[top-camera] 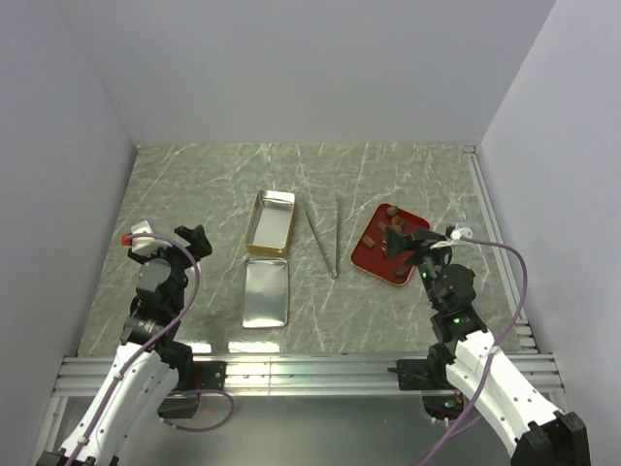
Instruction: Pack the chocolate
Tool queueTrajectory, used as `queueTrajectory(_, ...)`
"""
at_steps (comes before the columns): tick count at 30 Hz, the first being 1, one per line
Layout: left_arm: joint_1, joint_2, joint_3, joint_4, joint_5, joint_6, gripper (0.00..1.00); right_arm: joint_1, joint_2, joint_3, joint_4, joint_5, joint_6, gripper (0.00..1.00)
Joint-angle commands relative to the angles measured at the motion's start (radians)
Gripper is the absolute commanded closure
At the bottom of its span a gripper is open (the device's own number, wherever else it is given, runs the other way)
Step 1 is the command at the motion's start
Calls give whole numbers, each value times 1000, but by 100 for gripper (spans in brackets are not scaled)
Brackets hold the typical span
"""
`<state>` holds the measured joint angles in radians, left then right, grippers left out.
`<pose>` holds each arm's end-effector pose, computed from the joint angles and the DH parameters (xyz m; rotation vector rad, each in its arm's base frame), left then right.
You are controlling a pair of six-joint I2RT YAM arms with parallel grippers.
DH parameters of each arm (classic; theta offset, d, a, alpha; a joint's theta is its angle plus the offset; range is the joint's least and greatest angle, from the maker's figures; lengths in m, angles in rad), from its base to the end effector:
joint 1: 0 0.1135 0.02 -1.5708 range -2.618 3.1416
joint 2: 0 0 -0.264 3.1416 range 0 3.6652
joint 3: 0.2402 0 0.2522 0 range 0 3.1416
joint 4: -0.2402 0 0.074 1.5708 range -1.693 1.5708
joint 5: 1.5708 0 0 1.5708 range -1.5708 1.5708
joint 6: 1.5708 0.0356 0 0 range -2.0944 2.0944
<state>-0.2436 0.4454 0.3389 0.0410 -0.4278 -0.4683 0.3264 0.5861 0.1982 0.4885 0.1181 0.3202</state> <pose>0.1374 -0.0189 0.2539 -0.5032 1.5546 -0.1966 0.1513 0.0468 0.2334 0.0924 1.4832 0.4379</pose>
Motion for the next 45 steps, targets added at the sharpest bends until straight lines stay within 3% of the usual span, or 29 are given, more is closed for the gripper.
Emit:
queueTrajectory(1,-2,7,41,36,-22,7,1,13,-26,23,68,37,-17,0)
queueTrajectory(6,-2,48,58,20,-12,7,1,51,46,58,48,67,-36,0)
queueTrajectory(14,-2,87,69,-18,-28,-13,1,358,273,217,48,548,-191,0)
queueTrajectory(21,-2,49,43,2,-35,-23,1,540,517,346,116,800,-228,0)
queueTrajectory(33,-2,111,46,31,18,-12,1,554,859,627,-148,575,-135,0)
queueTrajectory(45,-2,119,48,40,67,-18,1,474,981,626,-185,329,-73,0)
